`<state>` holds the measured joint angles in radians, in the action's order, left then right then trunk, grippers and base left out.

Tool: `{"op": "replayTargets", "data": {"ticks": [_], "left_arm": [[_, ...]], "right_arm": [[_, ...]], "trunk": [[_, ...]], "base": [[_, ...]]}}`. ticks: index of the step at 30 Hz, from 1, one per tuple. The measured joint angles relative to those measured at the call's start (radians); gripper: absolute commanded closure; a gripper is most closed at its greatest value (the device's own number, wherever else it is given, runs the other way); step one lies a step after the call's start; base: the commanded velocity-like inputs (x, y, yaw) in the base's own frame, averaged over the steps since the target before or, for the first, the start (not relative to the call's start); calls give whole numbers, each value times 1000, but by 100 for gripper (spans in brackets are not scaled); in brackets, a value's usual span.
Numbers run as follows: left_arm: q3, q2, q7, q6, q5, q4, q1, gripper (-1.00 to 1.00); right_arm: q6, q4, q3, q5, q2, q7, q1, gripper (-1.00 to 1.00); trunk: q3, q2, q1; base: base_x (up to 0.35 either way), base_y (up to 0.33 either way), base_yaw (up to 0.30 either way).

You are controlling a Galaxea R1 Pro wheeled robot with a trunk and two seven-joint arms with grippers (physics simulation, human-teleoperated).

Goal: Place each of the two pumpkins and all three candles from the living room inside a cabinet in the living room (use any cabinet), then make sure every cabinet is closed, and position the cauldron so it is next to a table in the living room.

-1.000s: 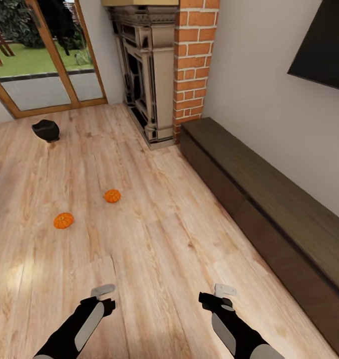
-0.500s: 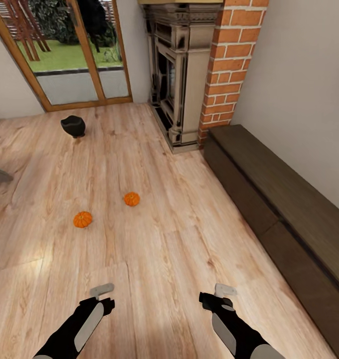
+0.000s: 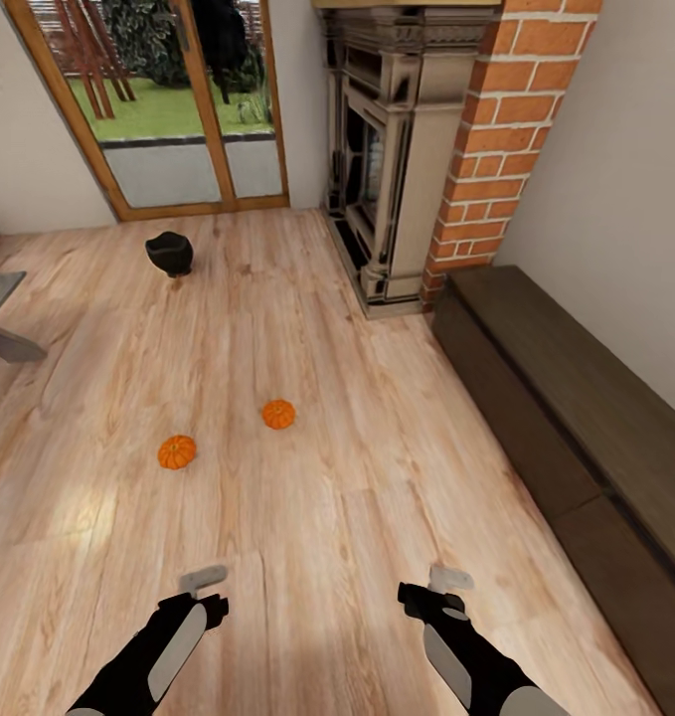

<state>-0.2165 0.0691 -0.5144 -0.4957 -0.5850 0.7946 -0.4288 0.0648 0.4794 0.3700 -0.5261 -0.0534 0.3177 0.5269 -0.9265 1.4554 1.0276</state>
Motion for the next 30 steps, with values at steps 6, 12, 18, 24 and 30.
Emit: {"op": "replayTargets", "data": {"ticks": [6, 12, 18, 24, 30], "left_arm": [[0, 0, 0, 0, 0, 0, 0, -100], [0, -1, 0, 0, -1, 0, 0, -100], [-1, -1, 0, 0, -1, 0, 0, -100], [-1, -2, 0, 0, -1, 0, 0, -100], [0, -2, 0, 0, -1, 0, 0, -100]], "right_arm": [[1, 0, 0, 0, -1, 0, 0, -100], [1, 0, 0, -1, -2, 0, 0, -100], [1, 0, 0, -1, -1, 0, 0, -100], [1, 0, 0, -1, -2, 0, 0, -100], [1, 0, 0, -1, -3, 0, 0, -100]], "trunk": [[0, 0, 0], [0, 0, 0], [0, 0, 0], [0, 0, 0], [0, 0, 0]], "base": [[324, 0, 288], [325, 0, 108], [325, 0, 8], [325, 0, 1], [326, 0, 0]]}}
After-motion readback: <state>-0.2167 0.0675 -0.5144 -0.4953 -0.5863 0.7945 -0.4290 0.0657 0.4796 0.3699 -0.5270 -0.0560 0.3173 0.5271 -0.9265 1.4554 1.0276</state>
